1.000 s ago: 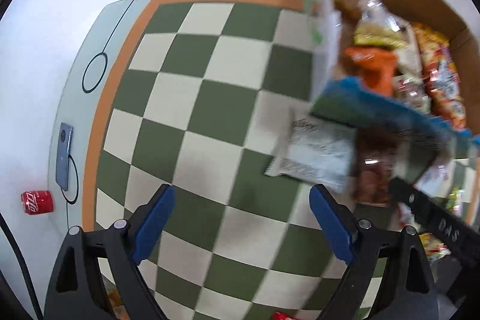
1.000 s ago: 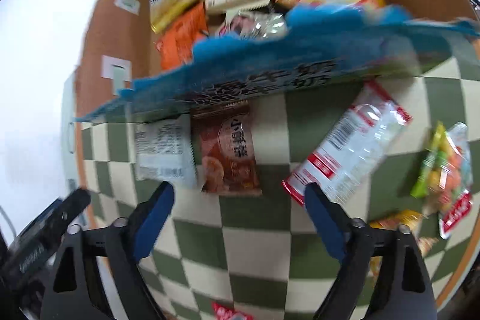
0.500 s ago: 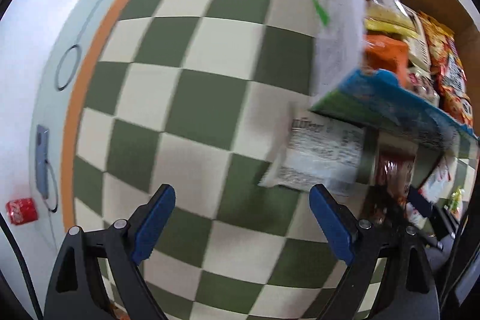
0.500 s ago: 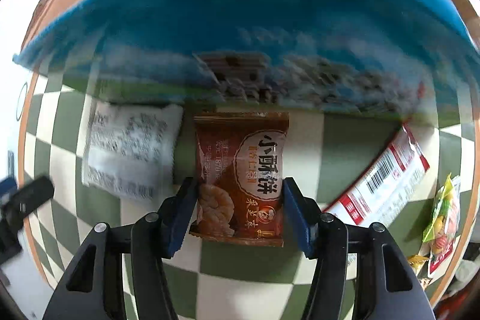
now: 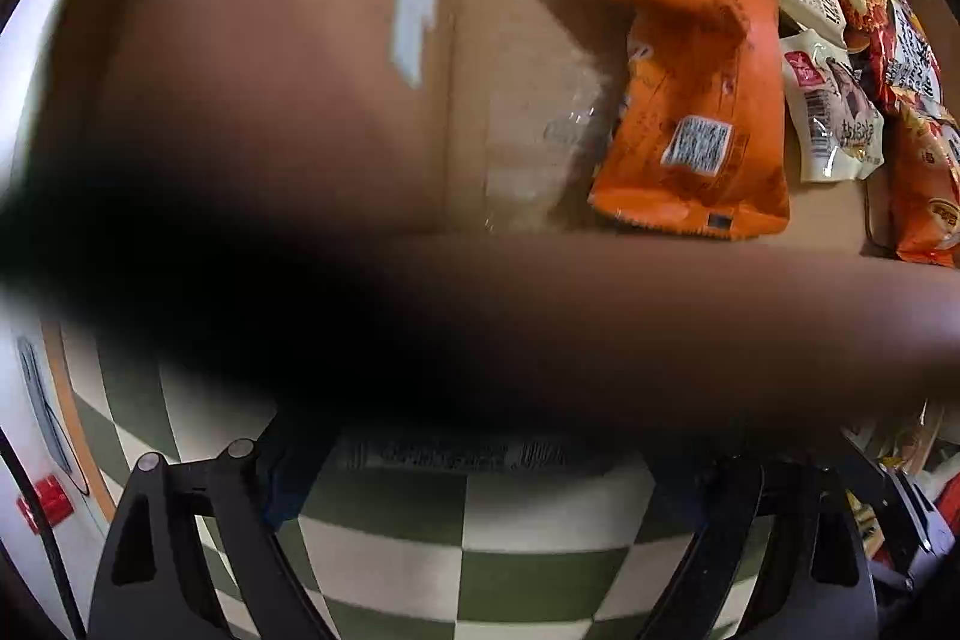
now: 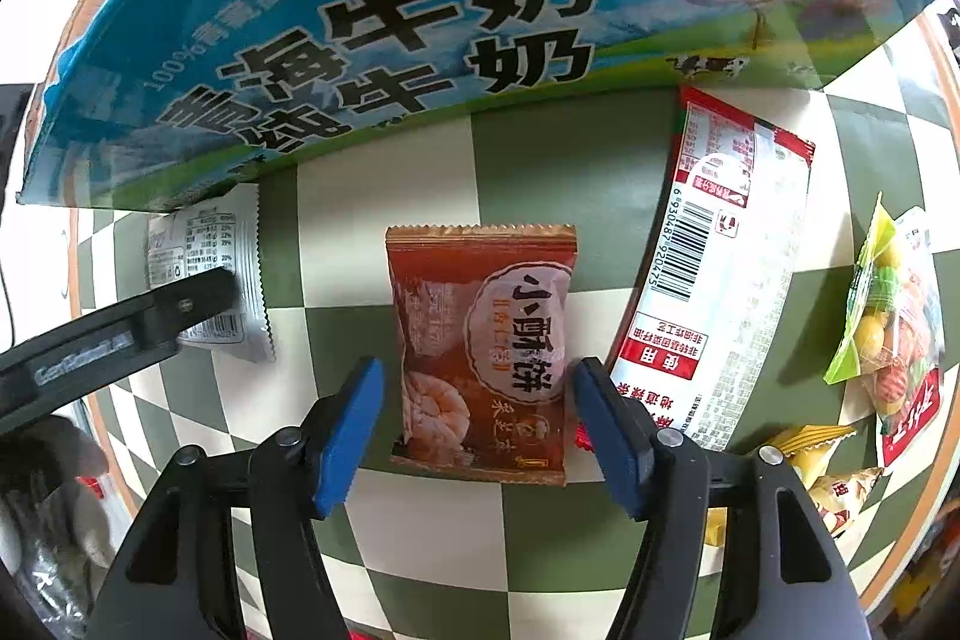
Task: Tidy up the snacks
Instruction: 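Grasp the white itz packet with the left tool while the right tool grasps the brown cookie packet, then carry both packets into the cardboard box and open both tools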
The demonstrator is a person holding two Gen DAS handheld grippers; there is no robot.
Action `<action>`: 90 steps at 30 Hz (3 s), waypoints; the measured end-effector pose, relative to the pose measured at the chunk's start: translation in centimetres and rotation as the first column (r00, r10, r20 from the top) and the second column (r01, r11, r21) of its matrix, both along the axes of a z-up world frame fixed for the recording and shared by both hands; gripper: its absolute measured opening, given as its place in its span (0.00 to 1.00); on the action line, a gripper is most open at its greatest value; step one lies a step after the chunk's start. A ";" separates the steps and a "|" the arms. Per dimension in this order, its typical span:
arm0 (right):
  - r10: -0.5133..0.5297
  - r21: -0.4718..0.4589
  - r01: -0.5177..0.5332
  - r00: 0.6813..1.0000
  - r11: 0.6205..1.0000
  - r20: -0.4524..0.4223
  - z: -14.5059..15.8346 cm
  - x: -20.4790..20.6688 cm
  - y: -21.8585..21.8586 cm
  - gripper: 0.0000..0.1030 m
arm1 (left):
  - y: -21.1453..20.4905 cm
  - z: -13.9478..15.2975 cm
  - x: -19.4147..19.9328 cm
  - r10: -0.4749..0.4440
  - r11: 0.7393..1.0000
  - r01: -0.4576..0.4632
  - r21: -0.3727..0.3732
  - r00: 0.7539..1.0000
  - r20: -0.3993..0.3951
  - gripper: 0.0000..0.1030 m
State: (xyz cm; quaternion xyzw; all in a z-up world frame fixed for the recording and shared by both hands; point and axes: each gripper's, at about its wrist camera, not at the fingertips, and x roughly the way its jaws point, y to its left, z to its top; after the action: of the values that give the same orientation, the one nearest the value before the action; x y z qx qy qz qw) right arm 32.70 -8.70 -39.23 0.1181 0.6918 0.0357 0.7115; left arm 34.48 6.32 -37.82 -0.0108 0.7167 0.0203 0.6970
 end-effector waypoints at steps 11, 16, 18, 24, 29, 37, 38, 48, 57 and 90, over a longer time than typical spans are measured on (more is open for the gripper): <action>0.150 -0.194 -0.139 0.988 0.971 0.044 0.4 -0.2 4.8 0.60 | -2.6 0.9 -4.8 0.002 0.999 -0.003 0.033 0.999 0.033 0.73; 0.176 -0.186 -0.165 0.983 0.969 0.045 0.8 -1.1 4.7 0.60 | -2.9 0.8 -7.4 0.030 0.999 -0.030 0.026 0.999 0.018 0.72; 0.183 -0.175 -0.173 0.982 0.969 0.046 0.9 -1.5 4.7 0.59 | -3.2 1.3 -8.1 0.034 0.999 -0.035 0.034 0.999 0.029 0.72; 0.176 -0.123 -0.167 0.983 0.978 0.060 1.8 -2.4 4.5 0.59 | -4.4 3.5 -8.3 0.027 0.999 -0.029 0.025 0.996 0.079 0.72; 0.169 -0.085 -0.161 0.982 0.983 0.088 3.8 -2.5 3.0 0.59 | -3.3 6.9 -9.2 0.018 1.000 -0.020 0.015 0.991 0.131 0.71; 0.121 0.002 -0.122 0.981 0.992 0.154 8.8 -3.1 -0.3 0.59 | -3.9 13.9 -8.7 0.017 0.997 -0.002 -0.072 0.976 0.218 0.71; 0.109 0.019 -0.114 0.979 0.993 0.171 10.0 -3.2 -1.0 0.59 | -4.3 15.0 -8.4 0.016 0.996 0.004 -0.086 0.972 0.235 0.71; 0.032 0.079 -0.060 0.947 0.995 0.318 19.3 0.0 -4.9 0.59 | -5.0 21.2 0.3 -0.058 0.991 0.095 -0.098 0.944 0.323 0.72; -0.027 -0.003 0.029 0.954 1.000 0.300 18.2 9.6 -8.6 0.60 | -3.6 16.6 8.6 -0.085 0.996 0.086 -0.004 0.982 0.168 0.72; -0.088 0.051 0.082 0.985 0.995 0.145 12.9 12.4 -9.8 0.91 | -2.3 12.0 9.5 -0.023 0.999 0.022 -0.049 1.000 -0.021 0.78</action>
State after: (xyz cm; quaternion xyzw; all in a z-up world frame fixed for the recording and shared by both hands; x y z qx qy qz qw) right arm 45.07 -18.49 -26.32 0.1603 0.6307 0.0293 0.7587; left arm 44.02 4.01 -25.82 -0.0195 0.7246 -0.0047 0.6889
